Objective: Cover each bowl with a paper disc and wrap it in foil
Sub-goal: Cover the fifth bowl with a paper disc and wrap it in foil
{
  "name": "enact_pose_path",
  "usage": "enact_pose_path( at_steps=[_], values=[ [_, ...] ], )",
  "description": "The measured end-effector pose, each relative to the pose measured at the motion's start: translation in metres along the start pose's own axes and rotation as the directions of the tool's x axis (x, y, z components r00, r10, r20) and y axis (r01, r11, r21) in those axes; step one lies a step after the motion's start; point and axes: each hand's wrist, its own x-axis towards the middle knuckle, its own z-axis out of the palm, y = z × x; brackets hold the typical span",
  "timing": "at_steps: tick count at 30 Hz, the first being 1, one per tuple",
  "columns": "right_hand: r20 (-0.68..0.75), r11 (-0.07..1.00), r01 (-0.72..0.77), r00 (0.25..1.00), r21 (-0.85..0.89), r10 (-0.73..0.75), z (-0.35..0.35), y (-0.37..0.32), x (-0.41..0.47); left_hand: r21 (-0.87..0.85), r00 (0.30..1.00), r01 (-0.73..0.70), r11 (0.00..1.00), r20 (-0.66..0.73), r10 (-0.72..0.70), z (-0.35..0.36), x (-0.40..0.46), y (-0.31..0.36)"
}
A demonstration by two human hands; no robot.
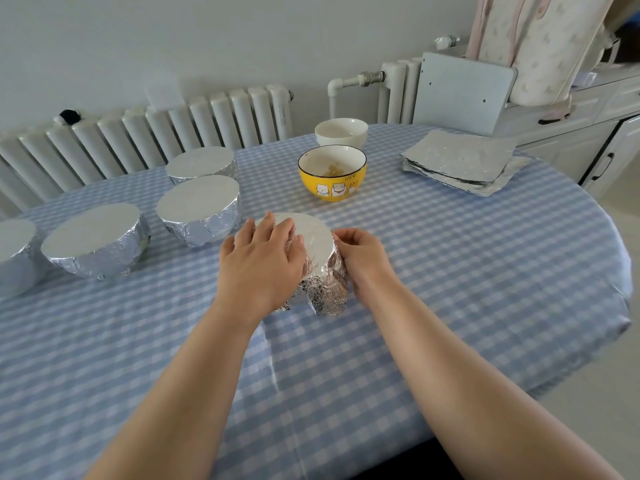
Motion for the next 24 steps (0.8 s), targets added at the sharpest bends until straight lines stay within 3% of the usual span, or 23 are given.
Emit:
enact_pose_path(
  at_steps=[6, 13, 17, 24],
  values=[
    [-0.056, 0.981, 0.107, 0.992, -0.164, -0.117, 0.002, -0.001, 0.000, 0.000, 1.000, 0.003, 1.000, -0.003, -0.003, 0.001, 0.000, 0.000],
    [-0.099, 0.965, 0.170, 0.976, -0.199, -0.192, -0.010, -0.006, -0.007, -0.001, 1.000, 0.004, 1.000, 0.001, -0.004, -0.001, -0.001, 0.001],
    [-0.040, 0.920, 0.251, 0.960, -0.302, -0.276, -0.008, -0.009, -0.021, -0.021, 0.998, 0.062, 0.998, 0.000, -0.062, 0.001, 0.000, 0.004],
    [-0.024, 0.946, 0.213, 0.974, -0.243, -0.225, -0.002, -0.005, -0.021, 0.009, 0.990, 0.143, 0.990, 0.006, -0.143, 0.003, 0.004, 0.014]
  ],
)
